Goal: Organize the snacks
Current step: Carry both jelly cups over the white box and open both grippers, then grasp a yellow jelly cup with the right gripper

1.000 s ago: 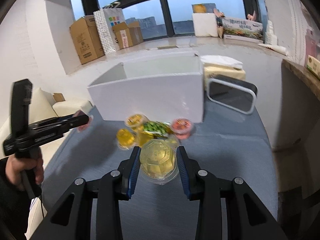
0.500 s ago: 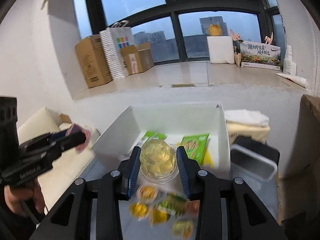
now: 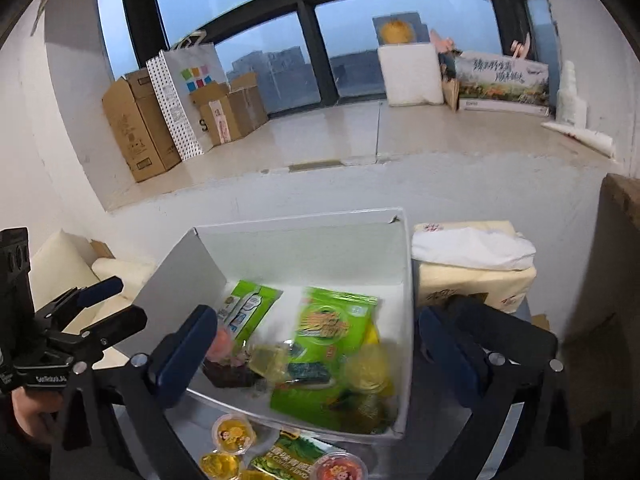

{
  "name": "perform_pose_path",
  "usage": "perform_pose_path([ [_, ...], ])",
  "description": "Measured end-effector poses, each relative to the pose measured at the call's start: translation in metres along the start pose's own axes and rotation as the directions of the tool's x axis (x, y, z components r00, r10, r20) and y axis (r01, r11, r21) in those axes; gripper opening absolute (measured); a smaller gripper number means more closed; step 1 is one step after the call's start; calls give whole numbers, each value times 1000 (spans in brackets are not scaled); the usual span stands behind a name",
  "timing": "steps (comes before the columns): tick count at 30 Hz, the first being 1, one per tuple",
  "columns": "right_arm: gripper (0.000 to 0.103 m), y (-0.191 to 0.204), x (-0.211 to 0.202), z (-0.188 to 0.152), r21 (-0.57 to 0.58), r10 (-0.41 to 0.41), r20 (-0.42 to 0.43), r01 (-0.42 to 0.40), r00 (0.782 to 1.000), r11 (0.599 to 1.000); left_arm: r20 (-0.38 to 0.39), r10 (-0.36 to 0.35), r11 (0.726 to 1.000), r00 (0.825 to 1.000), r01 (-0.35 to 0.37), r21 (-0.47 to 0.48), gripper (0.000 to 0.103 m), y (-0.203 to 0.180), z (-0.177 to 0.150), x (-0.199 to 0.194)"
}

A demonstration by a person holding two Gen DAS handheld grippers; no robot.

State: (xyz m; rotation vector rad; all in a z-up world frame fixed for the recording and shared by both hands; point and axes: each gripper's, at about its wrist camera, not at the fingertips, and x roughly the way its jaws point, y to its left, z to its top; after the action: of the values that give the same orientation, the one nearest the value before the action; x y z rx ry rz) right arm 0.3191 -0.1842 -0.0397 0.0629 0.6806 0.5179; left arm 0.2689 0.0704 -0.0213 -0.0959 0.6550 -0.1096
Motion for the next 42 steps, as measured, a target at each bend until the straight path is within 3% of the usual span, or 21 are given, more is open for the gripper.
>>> perform_pose_path([
  [6,103,-5,-21,-8,42,47,33,-49,998,998,-1,-10,1000,1000,10,3,103,-3,-11,-18],
  [12,103,10,-57,-32,-4,76,55,-75,996,997,12,-29,999,1000,28,24,103,-18,-40,-55],
  [16,103,26,-91,-76,-71,19,22,-18,1000,997,79,20,996,997,-27,80,103,-29,-74,-89],
  [21,103,31,-116,-142,-100,-28,-14,27,999,995,40,-9,1000,999,8,24,103,-32,-119,-119],
  [25,103,31,-112,-182,-99,-39,-82,31,996,995,26,-25,999,999,26,-41,103,-28,-147,-138],
  [28,103,29,-104,-192,-78,-33,-105,25,994,997,21,-70,992,997,71,-103,103,-24,-160,-148],
  [33,103,27,-89,-182,-54,-25,-86,20,996,998,-5,-32,993,999,31,-115,103,-25,-174,-155],
  [39,103,24,-43,-171,-68,-100,-178,89,979,994,-26,-6,995,1000,3,-104,103,-28,-181,-154],
  [42,103,19,-29,-169,-50,-79,-179,72,981,996,-38,-1,995,999,-3,-97,103,-28,-183,-152],
])
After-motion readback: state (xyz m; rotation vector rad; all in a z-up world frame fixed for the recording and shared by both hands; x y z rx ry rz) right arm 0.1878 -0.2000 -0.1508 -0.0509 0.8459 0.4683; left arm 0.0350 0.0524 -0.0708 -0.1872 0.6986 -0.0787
